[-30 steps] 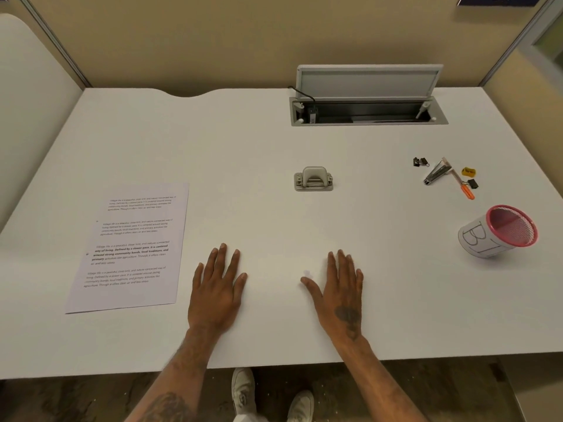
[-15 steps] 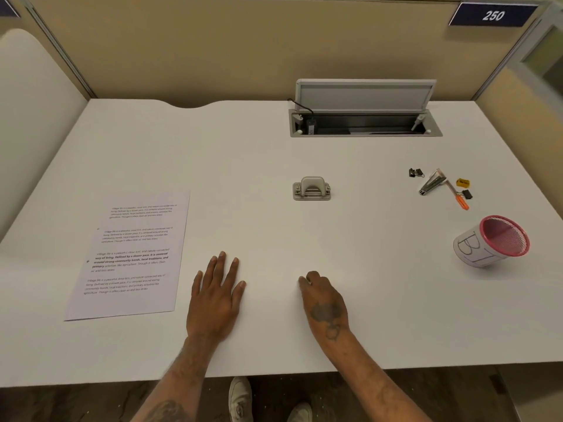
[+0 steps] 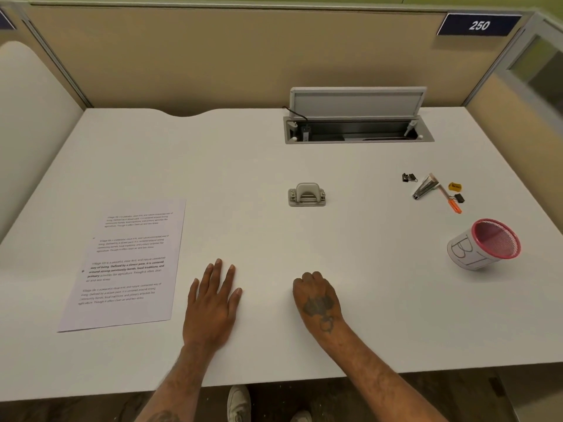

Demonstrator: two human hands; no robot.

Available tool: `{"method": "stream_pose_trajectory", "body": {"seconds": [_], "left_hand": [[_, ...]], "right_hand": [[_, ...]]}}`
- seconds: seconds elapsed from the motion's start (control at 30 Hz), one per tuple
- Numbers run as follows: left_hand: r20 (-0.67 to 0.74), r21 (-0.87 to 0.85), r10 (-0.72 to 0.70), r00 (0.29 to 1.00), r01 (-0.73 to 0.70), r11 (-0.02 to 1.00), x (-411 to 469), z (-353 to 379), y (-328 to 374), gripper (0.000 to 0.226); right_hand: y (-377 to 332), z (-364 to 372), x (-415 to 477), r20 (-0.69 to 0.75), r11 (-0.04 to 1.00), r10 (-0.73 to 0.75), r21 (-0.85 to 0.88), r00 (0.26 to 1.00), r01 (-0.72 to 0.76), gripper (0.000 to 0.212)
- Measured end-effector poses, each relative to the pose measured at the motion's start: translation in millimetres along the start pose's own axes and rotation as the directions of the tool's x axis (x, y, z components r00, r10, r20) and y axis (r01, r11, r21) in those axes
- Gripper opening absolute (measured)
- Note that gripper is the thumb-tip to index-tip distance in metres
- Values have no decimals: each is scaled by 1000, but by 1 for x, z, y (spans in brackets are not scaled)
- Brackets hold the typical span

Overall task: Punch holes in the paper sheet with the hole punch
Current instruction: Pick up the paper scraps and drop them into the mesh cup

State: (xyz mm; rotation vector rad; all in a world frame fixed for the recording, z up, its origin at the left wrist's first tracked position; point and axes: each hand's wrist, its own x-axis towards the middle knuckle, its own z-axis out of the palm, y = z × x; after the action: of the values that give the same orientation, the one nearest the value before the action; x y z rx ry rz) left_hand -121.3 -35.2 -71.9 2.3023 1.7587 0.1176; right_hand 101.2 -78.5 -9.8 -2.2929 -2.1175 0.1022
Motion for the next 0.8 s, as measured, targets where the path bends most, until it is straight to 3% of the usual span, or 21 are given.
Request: {"method": "stream_pose_trajectory", "body": {"seconds": [0.13,0.2,0.23,0.27,0.37,0.43,0.5,0.57,0.6,0.63,0.7,0.8], "left_hand": [[9,5,0,1000,0,1000,0,0,0,59],[9,-3,0,1000,0,1000,0,0,0,59],[10,-2,-1,1000,1,1000,0,0,0,59],[11,-1,-2,1000,2,1000,0,0,0,59],[10,-10,1,1000,-1,1000,0,-1,0,59],[12,-6,1,1000,-1,1000,-1,-1,0,60],[7,-4,-8,1000,8,1000,-1,-2,1,61],[1,-17,-17,1000,17,1000,-2,-3,1,62],[-4,-30,-18,1000,18,999,-2,-3,1,63],[-8,-40,-18,1000,17,999,-2,-3,1,64],[-12,-50,-23,1000,22,998,-1,-2,0,66],[-24,-69,-50,998,48,996,2,3,-2,68]], "right_hand": [[2,-1,5,5,994,34,102,999,-34,37],[11,3,12,113,948,132,276,985,-158,16],[16,1,11,260,872,180,404,949,-276,7],[20,0,9,352,753,211,536,912,-382,13],[33,2,-1,339,427,335,777,879,-463,14],[39,3,-6,391,194,337,861,856,-470,13],[44,2,-12,472,-135,313,881,824,-453,10],[50,2,-18,532,-475,272,799,802,-369,7],[56,0,-21,544,-598,266,741,796,-306,6],[65,-2,-23,544,-681,274,692,793,-239,5],[93,-12,-27,516,-754,334,649,789,-105,3],[157,-40,-33,430,-727,493,681,756,87,3]]}}
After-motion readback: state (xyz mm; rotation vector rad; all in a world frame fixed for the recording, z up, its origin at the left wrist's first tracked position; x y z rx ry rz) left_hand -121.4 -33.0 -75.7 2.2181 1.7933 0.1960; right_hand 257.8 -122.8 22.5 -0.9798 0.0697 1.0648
